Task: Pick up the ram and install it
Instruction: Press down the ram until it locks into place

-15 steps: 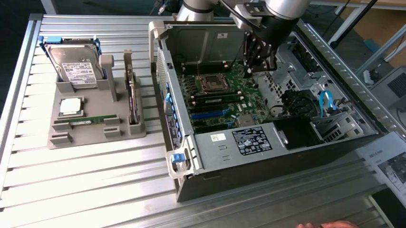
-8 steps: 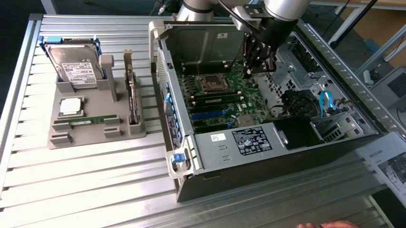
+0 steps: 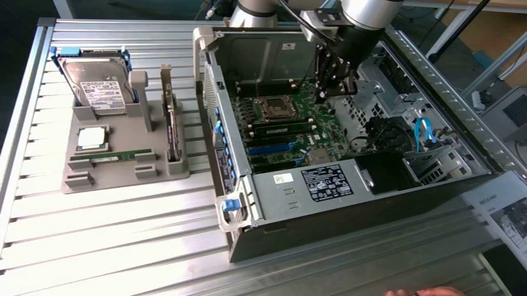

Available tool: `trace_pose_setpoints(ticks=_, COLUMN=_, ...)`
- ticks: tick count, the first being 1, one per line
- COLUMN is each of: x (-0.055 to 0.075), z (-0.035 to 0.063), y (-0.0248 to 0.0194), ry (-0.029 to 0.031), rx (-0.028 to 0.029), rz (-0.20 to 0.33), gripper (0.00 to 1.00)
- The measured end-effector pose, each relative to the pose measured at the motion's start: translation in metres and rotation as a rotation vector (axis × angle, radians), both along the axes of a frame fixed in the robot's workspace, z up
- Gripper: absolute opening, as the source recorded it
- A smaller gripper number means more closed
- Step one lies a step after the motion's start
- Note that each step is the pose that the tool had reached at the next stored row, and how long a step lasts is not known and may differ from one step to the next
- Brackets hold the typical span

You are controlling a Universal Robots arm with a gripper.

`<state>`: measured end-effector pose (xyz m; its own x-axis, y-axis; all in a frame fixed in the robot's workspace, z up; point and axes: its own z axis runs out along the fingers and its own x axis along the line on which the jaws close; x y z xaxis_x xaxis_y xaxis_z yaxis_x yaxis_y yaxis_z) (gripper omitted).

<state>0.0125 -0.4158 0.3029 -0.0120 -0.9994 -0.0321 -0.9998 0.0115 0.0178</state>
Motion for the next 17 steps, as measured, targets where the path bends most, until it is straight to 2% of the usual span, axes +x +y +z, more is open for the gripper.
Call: trace_pose_setpoints(ticks=17, x=0.0, z=-0.0142, y=0.0, ry=0.0, rx=0.0, rz=0.0, gripper=0.1)
